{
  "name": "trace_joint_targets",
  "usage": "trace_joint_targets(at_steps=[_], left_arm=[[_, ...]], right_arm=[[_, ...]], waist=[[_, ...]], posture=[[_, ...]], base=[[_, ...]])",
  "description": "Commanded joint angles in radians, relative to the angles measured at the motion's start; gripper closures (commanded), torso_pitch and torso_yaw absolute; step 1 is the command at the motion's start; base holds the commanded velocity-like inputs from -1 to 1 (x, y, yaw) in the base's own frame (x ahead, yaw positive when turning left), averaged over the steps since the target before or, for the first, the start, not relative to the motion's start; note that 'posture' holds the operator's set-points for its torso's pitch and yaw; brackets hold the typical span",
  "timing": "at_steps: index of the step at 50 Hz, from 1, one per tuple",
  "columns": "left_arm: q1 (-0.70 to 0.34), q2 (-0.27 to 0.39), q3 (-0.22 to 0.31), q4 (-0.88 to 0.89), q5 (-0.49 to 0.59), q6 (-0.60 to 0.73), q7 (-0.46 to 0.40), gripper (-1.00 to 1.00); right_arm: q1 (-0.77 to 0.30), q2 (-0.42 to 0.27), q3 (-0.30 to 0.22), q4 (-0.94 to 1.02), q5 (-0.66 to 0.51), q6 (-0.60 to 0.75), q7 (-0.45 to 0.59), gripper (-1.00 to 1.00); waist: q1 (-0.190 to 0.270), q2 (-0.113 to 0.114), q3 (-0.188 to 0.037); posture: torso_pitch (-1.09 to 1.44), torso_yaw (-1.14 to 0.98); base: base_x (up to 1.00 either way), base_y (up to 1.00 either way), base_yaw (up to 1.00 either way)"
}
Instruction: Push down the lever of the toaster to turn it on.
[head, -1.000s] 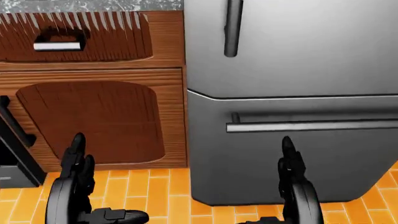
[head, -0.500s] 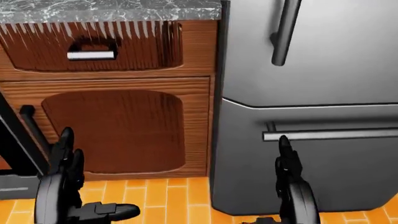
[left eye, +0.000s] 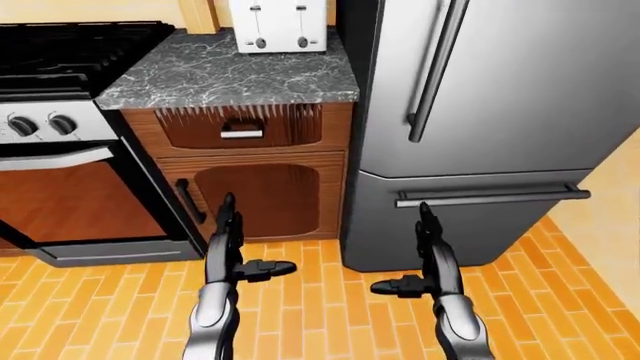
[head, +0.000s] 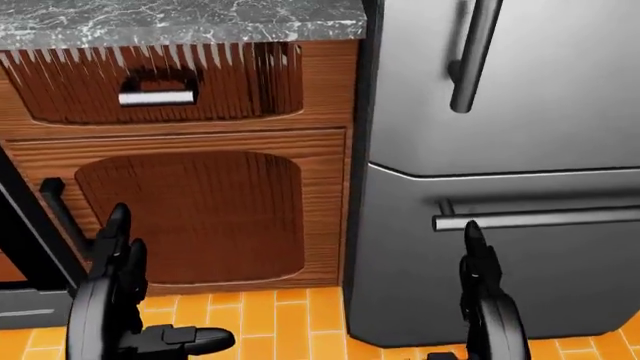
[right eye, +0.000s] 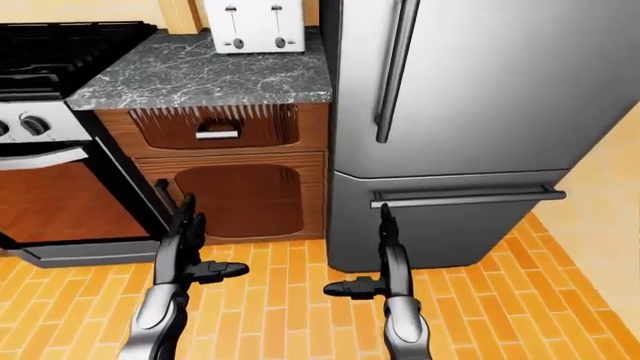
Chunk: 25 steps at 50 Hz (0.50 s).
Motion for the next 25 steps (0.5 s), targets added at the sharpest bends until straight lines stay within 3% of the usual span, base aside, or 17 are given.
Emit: trace_joint_targets(at_steps=[1,6,7,8,9,10,11,15,22,25], left_arm=[[-0.019,0.009,0.014,-0.042,-0.002,-0.034,0.005,-1.0],[-0.022,0.009,0.012,-0.034,0.001,-0.039,0.007,-1.0],[-0.022,0.009,0.012,-0.035,0.0,-0.037,0.006,-1.0],[-0.022,0.01,0.013,-0.036,-0.001,-0.037,0.006,-1.0],[-0.024,0.01,0.014,-0.036,-0.002,-0.036,0.007,-1.0],[-0.023,0.01,0.013,-0.035,-0.002,-0.036,0.006,-1.0],[-0.023,0.009,0.012,-0.033,-0.001,-0.039,0.007,-1.0],[-0.025,0.006,0.007,-0.018,0.004,-0.051,0.009,-1.0],[-0.031,0.013,0.021,-0.033,-0.013,-0.033,0.006,-1.0],[-0.032,0.011,0.015,-0.019,-0.006,-0.048,0.01,-1.0]], right_arm=[[-0.01,0.004,0.011,-0.056,-0.003,-0.033,0.002,-1.0],[-0.015,0.005,0.007,-0.047,0.002,-0.043,0.003,-1.0],[-0.013,0.005,0.007,-0.053,0.003,-0.041,0.003,-1.0],[-0.013,0.005,0.006,-0.054,0.003,-0.042,0.002,-1.0],[-0.015,0.005,0.005,-0.052,0.005,-0.046,0.002,-1.0],[-0.017,0.005,0.004,-0.046,0.008,-0.052,0.002,-1.0],[-0.022,0.005,0.003,-0.038,0.009,-0.054,0.001,-1.0],[-0.03,0.002,-0.004,-0.014,0.017,-0.067,0.002,-1.0],[0.002,0.004,-0.001,-0.067,0.01,-0.05,-0.003,-1.0],[-0.014,0.003,-0.002,-0.042,0.007,-0.054,-0.005,-1.0]], waist=[[0.003,0.0,-0.009],[-0.001,0.032,0.008],[-0.004,0.06,0.001],[-0.015,0.115,-0.007],[-0.016,0.149,0.006],[-0.002,0.207,-0.005],[0.003,0.156,0.015],[0.011,0.131,0.001],[0.026,0.092,0.003],[0.032,0.058,-0.001]], posture=[[0.0,0.0],[0.0,0.0],[0.0,0.0],[0.0,0.0],[0.0,0.0],[0.0,0.0],[0.0,0.0],[0.0,0.0],[0.0,0.0],[0.0,0.0]], base=[[0.0,1.0,0.0],[0.0,0.92,0.0],[0.0,0.13,0.0],[0.0,0.0,0.0],[0.0,0.0,0.0],[0.0,0.0,0.0],[0.0,0.0,0.0],[0.0,0.0,0.0],[0.0,0.0,0.0],[0.0,0.0,0.0]])
